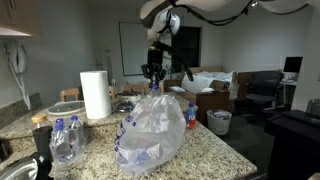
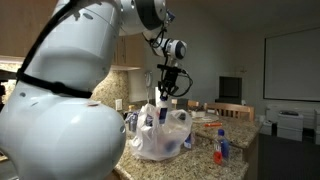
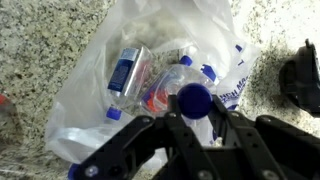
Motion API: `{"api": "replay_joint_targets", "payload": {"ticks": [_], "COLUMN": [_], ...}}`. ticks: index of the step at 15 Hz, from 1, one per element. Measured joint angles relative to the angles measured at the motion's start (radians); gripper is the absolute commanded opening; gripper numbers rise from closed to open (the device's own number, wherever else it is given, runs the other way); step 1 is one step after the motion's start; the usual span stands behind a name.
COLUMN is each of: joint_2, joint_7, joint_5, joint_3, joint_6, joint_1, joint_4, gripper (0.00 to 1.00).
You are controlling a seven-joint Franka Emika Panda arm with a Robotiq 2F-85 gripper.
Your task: Put the water bottles into the plastic bag.
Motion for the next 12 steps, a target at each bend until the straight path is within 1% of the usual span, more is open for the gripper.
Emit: {"api": "replay_joint_targets", "payload": {"ticks": [1,2,3,6,9,10,12], "joint_2": [0.026,0.050,0.072,0.116,0.121,0.120,0.114], "joint_7": [0.020,0.037,0.054,0.088,0.106,0.108,0.109], "joint_5": [0.000,0.000,0.000,0.000,0.000,0.000,0.000], "joint_3": [0.003,0.005,0.007,0.010,0.010,0.010,0.010], "joint_6": [0.002,0.003,0.004,0.007,0.022,0.028,0.041], "joint_1": [0.011,0.019,0.027,0.041,0.043,0.043,0.043], "joint_4": [0.010,0.019,0.029,0.055,0.066,0.068,0.070], "gripper": [0.14,0.43,0.59,0.77,0.96,0.99,1.00]}}
